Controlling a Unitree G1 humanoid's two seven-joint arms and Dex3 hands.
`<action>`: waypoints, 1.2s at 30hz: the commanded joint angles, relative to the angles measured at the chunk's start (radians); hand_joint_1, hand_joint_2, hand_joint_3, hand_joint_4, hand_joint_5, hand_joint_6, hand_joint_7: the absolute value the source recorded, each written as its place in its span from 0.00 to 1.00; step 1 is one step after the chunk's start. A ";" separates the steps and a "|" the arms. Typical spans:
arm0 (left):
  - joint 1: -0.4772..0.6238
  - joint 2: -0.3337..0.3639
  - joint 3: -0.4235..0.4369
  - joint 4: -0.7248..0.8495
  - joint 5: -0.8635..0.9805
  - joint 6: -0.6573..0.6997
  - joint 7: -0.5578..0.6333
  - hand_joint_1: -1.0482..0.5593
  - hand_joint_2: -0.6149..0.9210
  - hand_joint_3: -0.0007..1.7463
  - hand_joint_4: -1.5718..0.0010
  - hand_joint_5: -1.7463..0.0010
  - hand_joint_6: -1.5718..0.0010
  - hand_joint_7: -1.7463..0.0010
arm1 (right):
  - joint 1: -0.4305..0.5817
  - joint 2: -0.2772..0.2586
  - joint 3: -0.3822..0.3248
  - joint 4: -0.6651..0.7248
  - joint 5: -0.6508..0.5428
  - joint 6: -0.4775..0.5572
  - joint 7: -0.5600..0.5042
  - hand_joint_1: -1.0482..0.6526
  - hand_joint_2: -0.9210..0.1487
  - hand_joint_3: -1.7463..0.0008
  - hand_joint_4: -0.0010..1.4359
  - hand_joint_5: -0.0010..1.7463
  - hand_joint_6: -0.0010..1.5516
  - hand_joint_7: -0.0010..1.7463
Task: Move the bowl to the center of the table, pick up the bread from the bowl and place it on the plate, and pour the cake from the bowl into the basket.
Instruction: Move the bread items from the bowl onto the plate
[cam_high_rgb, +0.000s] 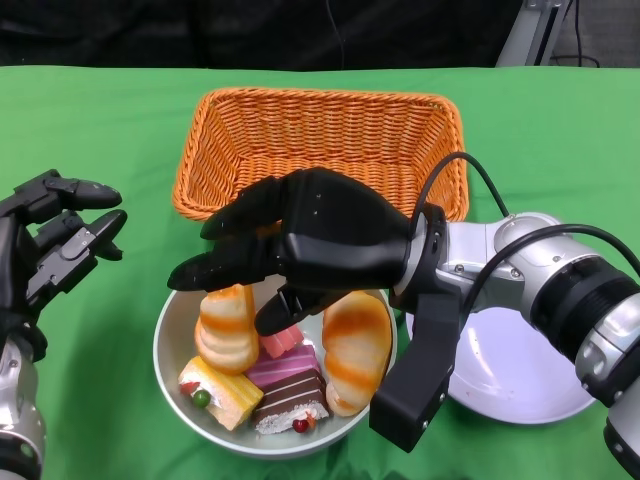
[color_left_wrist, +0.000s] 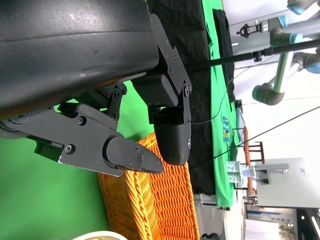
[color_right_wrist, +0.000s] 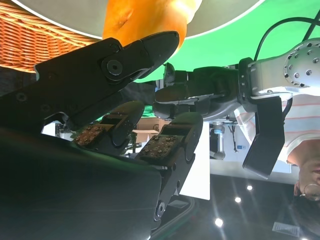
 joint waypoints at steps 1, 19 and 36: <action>-0.017 0.008 0.029 0.014 -0.047 -0.031 -0.081 0.54 1.00 0.12 0.45 0.38 0.39 0.60 | -0.021 0.009 0.021 0.009 -0.010 -0.001 -0.002 0.21 0.11 1.00 0.54 0.00 0.44 0.01; -0.014 -0.001 0.038 0.015 -0.040 -0.060 -0.038 0.48 1.00 0.04 0.39 0.93 0.44 1.00 | -0.026 0.029 0.095 0.045 -0.064 0.029 -0.069 0.22 0.12 1.00 0.55 0.00 0.48 0.00; -0.021 0.002 0.046 0.027 -0.053 -0.060 -0.054 0.47 1.00 0.04 0.36 0.95 0.43 0.99 | -0.053 0.068 0.220 0.108 -0.185 0.217 -0.217 0.28 0.12 1.00 0.55 0.00 0.51 0.01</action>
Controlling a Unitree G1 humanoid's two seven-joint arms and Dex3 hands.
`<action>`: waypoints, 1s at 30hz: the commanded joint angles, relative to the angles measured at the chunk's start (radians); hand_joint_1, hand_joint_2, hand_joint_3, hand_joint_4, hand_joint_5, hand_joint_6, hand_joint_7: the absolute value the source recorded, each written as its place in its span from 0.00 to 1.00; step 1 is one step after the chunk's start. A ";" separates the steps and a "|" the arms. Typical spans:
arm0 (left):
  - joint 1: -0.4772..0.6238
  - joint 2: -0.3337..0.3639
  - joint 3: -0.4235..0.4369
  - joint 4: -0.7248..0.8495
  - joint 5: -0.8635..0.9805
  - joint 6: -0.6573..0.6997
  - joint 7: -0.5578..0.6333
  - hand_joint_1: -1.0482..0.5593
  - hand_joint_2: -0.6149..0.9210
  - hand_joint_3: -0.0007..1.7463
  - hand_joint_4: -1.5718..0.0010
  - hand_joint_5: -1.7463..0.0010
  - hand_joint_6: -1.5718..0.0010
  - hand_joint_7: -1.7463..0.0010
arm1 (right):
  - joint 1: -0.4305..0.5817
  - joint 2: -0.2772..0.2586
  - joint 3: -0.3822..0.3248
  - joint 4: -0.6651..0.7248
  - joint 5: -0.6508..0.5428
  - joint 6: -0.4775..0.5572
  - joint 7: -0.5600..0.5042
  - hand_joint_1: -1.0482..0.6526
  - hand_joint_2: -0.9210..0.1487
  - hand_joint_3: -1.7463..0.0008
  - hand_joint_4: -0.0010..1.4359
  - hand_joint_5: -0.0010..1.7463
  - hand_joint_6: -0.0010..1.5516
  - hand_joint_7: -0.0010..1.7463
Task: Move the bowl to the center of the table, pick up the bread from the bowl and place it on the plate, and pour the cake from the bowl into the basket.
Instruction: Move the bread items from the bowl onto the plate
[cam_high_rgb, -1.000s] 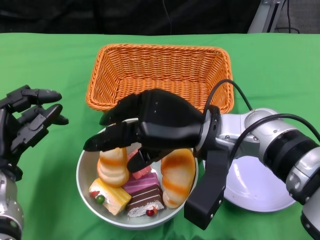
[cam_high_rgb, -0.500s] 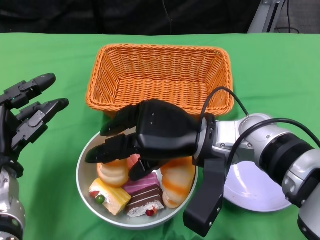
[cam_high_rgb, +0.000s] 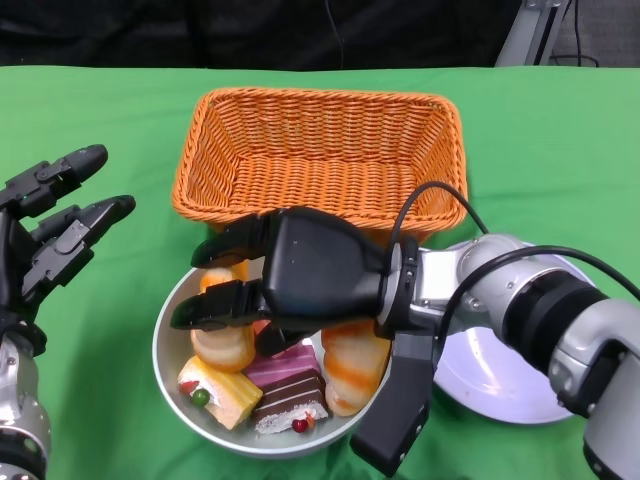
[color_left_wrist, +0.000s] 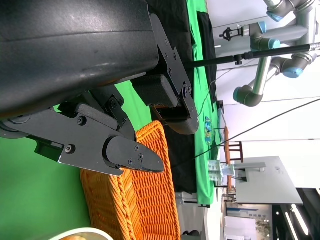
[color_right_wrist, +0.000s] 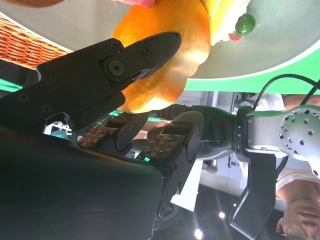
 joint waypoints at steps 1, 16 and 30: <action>-0.001 0.014 0.013 0.002 -0.018 0.002 -0.021 0.47 1.00 0.04 0.36 0.95 0.42 0.99 | -0.030 0.000 0.023 0.019 -0.011 0.014 0.006 0.28 0.11 0.99 0.56 0.01 0.51 0.01; -0.001 0.032 -0.007 0.003 0.018 -0.012 -0.001 0.44 1.00 0.03 0.36 0.97 0.42 1.00 | -0.021 0.003 0.040 0.025 0.010 -0.043 -0.012 0.34 0.13 1.00 0.64 0.38 0.70 0.02; 0.004 0.033 -0.016 0.004 0.043 -0.015 0.015 0.40 1.00 0.04 0.35 0.97 0.43 1.00 | 0.005 0.031 0.077 0.047 -0.007 0.023 -0.104 0.40 0.15 1.00 0.71 0.44 0.80 0.01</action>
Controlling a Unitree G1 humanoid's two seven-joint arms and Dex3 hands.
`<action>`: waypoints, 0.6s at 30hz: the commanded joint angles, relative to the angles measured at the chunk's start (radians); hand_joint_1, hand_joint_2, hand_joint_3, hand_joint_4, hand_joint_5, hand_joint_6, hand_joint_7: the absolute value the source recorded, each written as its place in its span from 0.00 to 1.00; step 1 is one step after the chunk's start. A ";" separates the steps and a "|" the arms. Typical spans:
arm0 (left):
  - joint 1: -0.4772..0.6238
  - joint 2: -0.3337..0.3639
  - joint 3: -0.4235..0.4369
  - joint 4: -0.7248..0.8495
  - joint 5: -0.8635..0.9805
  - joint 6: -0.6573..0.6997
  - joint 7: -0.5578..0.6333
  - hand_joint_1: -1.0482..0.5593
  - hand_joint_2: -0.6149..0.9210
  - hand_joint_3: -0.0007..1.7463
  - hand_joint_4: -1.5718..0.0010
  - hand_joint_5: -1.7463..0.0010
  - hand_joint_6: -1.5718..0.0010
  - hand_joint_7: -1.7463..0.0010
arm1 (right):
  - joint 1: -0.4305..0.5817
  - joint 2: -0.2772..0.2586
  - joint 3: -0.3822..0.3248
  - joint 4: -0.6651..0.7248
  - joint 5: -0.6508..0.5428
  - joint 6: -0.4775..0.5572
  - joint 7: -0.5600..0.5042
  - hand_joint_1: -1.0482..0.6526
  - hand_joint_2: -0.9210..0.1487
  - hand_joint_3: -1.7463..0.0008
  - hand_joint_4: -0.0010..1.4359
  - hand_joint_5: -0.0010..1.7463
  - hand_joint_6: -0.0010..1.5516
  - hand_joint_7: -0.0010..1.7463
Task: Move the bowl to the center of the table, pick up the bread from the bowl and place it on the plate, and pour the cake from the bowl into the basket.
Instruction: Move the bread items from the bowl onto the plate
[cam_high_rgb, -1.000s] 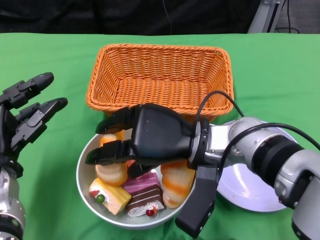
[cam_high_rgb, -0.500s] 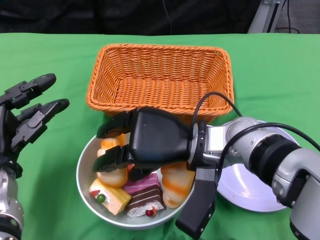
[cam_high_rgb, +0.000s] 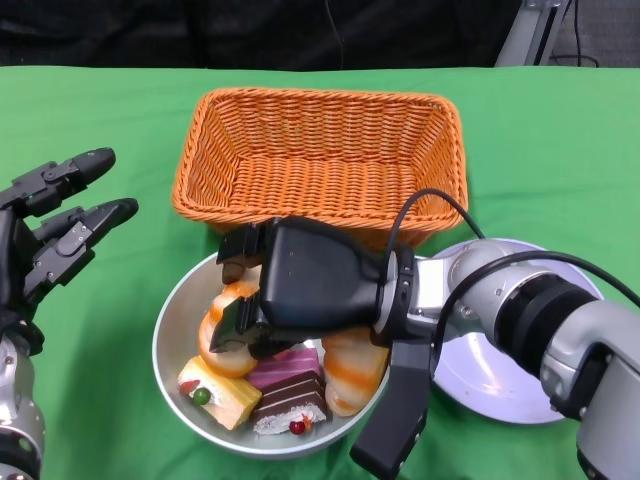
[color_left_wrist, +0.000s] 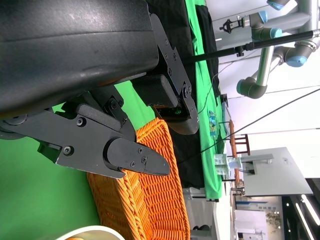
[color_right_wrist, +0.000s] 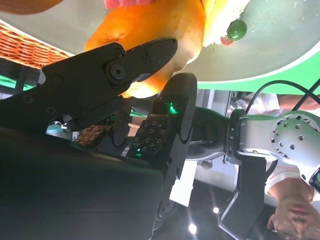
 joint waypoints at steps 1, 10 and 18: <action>0.003 0.018 0.001 0.004 -0.002 -0.009 0.007 0.40 1.00 0.04 0.34 0.97 0.43 1.00 | 0.010 0.012 0.017 0.019 -0.010 0.015 -0.033 0.41 0.15 1.00 0.70 0.47 0.80 0.01; 0.002 0.015 0.002 0.001 -0.007 -0.001 0.000 0.40 1.00 0.05 0.34 0.98 0.43 1.00 | 0.013 0.026 0.025 0.042 0.004 0.010 -0.042 0.40 0.15 1.00 0.56 0.71 0.79 0.00; 0.000 0.015 0.003 0.000 -0.010 -0.007 -0.009 0.41 1.00 0.05 0.33 0.97 0.43 1.00 | 0.006 0.034 0.029 0.053 0.001 0.017 -0.097 0.40 0.14 1.00 0.58 0.77 0.82 0.01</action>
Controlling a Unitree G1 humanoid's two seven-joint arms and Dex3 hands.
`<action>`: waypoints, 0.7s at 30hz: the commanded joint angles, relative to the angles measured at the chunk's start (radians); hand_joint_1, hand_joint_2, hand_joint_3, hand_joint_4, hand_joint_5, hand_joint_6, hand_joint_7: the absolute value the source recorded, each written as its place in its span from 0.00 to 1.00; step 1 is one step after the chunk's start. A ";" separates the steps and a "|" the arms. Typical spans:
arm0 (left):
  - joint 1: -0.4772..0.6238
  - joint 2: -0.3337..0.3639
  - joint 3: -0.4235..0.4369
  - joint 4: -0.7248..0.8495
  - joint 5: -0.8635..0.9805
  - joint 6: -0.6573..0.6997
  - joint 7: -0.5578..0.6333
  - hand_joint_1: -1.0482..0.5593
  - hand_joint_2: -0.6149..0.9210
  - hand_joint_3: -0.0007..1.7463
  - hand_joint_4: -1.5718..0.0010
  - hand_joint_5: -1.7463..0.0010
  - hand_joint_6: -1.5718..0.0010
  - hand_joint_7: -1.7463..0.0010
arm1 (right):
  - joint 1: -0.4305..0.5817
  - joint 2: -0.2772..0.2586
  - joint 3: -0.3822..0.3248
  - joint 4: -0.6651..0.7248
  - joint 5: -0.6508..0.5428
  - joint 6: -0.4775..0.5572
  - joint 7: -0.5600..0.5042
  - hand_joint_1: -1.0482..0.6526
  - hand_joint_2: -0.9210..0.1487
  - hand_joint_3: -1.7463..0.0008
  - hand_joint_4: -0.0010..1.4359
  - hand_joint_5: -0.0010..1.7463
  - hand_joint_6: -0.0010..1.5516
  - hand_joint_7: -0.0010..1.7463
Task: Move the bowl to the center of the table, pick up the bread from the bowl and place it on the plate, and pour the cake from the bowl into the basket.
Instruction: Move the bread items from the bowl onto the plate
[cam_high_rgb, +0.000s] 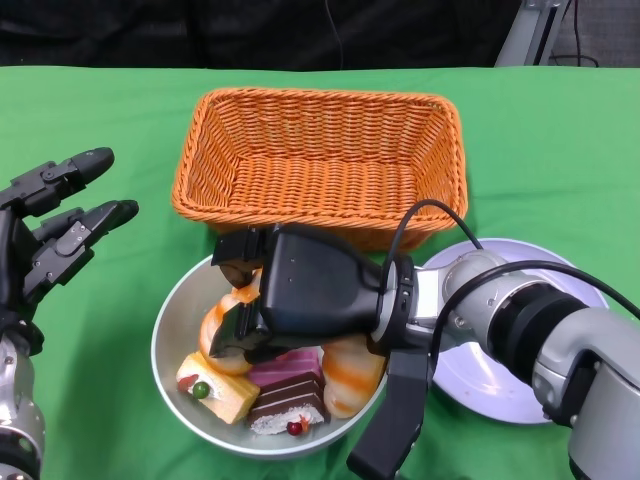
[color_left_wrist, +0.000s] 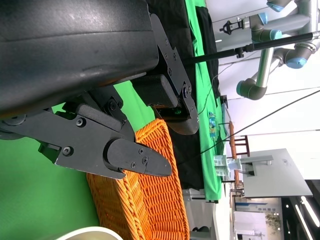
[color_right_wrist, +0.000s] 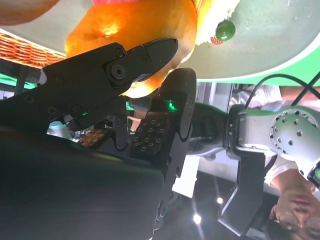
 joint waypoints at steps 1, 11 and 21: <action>-0.001 0.015 0.004 0.000 -0.011 -0.007 -0.013 0.41 1.00 0.05 0.33 0.97 0.43 1.00 | 0.001 0.006 0.000 0.015 0.006 -0.010 -0.023 0.40 0.14 1.00 0.58 0.78 0.83 0.01; -0.004 0.016 0.002 0.006 -0.004 -0.013 -0.011 0.39 1.00 0.05 0.32 0.97 0.42 1.00 | -0.023 -0.012 -0.012 0.014 0.015 -0.041 -0.096 0.40 0.13 1.00 0.59 0.80 0.83 0.01; -0.002 0.026 0.004 0.011 -0.007 -0.008 -0.034 0.39 1.00 0.04 0.33 0.98 0.44 1.00 | -0.033 -0.048 -0.085 -0.026 0.076 -0.144 -0.063 0.41 0.15 1.00 0.60 0.77 0.84 0.00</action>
